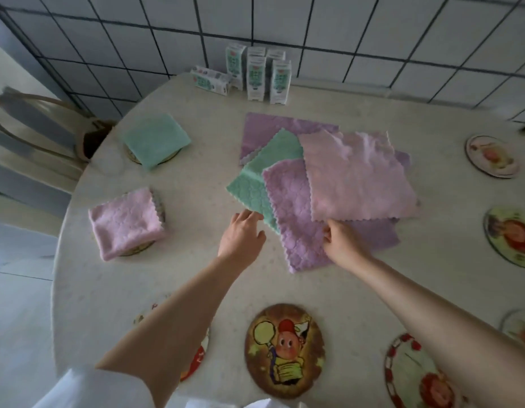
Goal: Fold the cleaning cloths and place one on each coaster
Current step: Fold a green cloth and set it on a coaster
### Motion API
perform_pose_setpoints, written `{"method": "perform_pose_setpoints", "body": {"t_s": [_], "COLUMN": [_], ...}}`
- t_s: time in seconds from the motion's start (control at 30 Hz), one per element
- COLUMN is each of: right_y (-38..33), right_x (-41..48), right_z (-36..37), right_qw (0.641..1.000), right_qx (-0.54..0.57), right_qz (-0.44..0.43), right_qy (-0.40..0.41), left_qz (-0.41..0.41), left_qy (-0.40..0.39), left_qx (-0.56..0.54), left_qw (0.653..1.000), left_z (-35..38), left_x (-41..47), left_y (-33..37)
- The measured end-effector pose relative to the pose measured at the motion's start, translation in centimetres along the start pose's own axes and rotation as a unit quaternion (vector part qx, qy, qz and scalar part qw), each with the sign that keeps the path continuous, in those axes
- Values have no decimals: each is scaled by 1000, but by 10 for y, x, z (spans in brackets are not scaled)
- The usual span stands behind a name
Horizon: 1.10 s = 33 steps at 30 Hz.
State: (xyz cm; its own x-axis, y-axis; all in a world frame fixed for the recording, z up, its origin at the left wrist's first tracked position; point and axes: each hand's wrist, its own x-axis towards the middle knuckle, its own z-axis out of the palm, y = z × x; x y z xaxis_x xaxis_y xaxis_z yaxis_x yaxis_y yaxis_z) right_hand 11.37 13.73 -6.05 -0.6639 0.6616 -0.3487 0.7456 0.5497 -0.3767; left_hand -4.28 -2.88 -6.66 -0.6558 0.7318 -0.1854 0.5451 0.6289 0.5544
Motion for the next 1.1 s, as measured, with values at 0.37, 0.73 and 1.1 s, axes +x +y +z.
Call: {"method": "perform_pose_setpoints", "body": {"t_s": [0.37, 0.73, 1.1], "right_y": [116, 138, 138], "right_x": [19, 64, 104], "right_z": [-53, -61, -105], "right_qw": [972, 957, 977], "right_qx": [-215, -257, -113], "right_qz": [-65, -114, -112], "right_qy": [67, 74, 140], "left_qz": [187, 180, 141], "left_qy": [-68, -67, -18], "left_qx": [148, 184, 201], "left_qw": [969, 964, 969], "left_z": [68, 96, 96], "left_x": [29, 72, 111], "left_y": [104, 126, 145]}}
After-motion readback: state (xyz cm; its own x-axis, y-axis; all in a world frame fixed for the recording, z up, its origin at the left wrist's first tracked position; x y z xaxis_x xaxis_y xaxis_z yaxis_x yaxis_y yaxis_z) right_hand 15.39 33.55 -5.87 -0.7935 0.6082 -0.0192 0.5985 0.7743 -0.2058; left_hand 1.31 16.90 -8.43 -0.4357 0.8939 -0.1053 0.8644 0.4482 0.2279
